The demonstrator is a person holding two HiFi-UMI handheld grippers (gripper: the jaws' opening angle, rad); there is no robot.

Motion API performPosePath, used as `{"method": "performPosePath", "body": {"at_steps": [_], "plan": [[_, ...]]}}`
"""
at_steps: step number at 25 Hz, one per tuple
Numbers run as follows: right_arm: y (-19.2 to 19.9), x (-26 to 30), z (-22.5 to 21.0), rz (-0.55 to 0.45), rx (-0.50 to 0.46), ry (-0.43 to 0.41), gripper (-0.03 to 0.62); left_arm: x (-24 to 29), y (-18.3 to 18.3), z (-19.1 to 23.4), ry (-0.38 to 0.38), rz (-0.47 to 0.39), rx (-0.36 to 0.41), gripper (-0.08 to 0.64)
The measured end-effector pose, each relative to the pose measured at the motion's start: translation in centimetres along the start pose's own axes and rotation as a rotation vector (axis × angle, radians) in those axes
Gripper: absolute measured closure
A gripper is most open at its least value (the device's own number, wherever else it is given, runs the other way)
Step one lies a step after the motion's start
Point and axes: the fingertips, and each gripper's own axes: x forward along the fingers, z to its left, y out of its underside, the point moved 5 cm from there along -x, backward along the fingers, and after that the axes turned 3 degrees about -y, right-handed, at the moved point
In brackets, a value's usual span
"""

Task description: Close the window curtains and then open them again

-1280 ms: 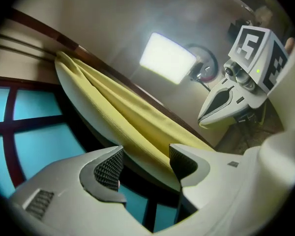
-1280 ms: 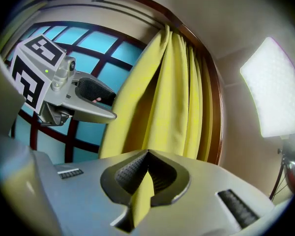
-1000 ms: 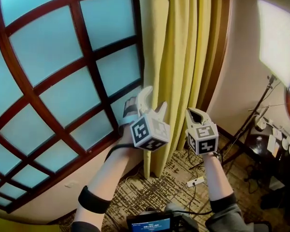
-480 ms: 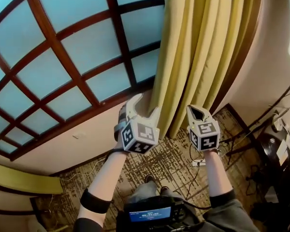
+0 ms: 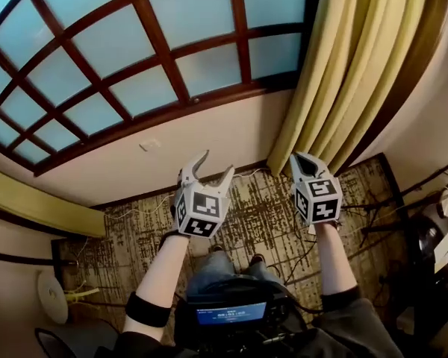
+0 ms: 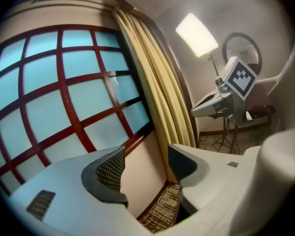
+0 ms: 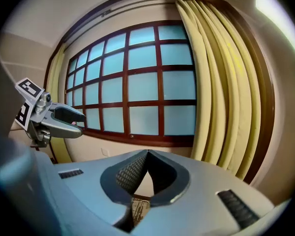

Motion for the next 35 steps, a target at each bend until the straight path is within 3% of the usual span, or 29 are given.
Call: {"method": "performPosePath", "body": {"at_steps": [6, 10, 18, 28, 35], "plan": [[1.8, 0.6, 7.0, 0.032, -0.035, -0.1, 0.588, -6.5, 5.7, 3.6, -0.081, 0.031, -0.149, 0.354], [2.3, 1.8, 12.2, 0.038, -0.031, -0.143, 0.588, -10.2, 10.6, 8.2, -0.165, 0.032, -0.269, 0.456], [3.5, 4.1, 23.3, 0.082, -0.019, -0.164, 0.588, -17.6, 19.5, 16.0, -0.191, 0.049, -0.438, 0.558], [4.4, 7.3, 35.1, 0.121, -0.019, -0.215, 0.588, -24.4, 28.6, 22.6, -0.212, 0.1, -0.527, 0.558], [3.8, 8.9, 38.2, 0.134, -0.033, -0.257, 0.588, -27.1, 31.1, 24.4, -0.261, 0.102, -0.559, 0.558]]}}
